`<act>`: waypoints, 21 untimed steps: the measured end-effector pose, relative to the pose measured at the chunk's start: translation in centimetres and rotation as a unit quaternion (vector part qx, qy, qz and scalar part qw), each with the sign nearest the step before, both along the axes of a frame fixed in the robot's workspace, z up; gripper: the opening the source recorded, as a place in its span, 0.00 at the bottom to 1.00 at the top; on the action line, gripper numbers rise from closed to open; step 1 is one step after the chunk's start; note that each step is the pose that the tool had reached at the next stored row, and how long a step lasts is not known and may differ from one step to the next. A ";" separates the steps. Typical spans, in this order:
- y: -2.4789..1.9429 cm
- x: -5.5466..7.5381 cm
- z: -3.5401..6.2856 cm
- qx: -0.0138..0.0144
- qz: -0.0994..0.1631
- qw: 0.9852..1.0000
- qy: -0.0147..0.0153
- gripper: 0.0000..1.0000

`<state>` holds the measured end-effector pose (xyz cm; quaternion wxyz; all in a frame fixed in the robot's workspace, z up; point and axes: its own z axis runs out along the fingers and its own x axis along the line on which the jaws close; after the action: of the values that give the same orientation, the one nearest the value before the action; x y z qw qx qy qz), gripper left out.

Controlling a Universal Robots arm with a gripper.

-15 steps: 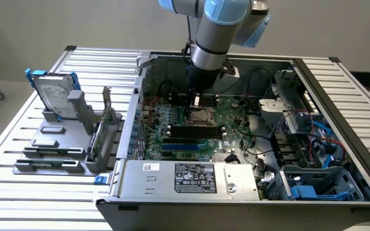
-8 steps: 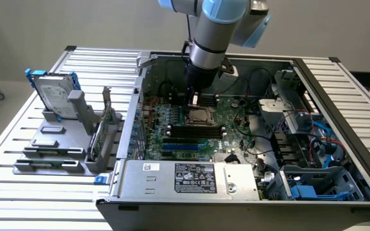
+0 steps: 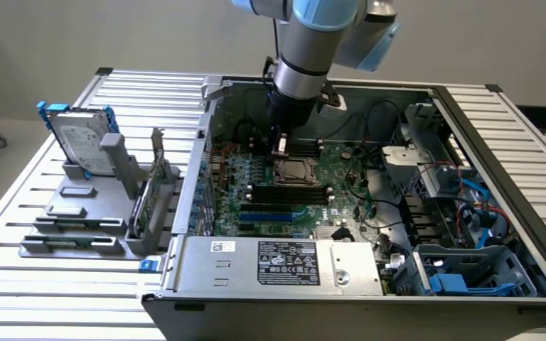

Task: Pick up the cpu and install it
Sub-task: 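Close the cpu cover, then install the first cpu locking lever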

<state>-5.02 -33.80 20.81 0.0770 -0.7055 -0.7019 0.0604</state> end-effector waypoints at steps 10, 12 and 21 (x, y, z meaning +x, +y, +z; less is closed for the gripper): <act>0.01 -0.7 0.69 0.002 0.000 1.000 0.003 0.11; 0.00 -0.7 0.70 0.003 0.000 1.000 0.003 0.11; 0.00 -0.7 0.70 0.004 0.000 1.000 0.003 0.11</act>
<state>-5.70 -33.79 21.51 0.0821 -0.7050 -0.7019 0.0599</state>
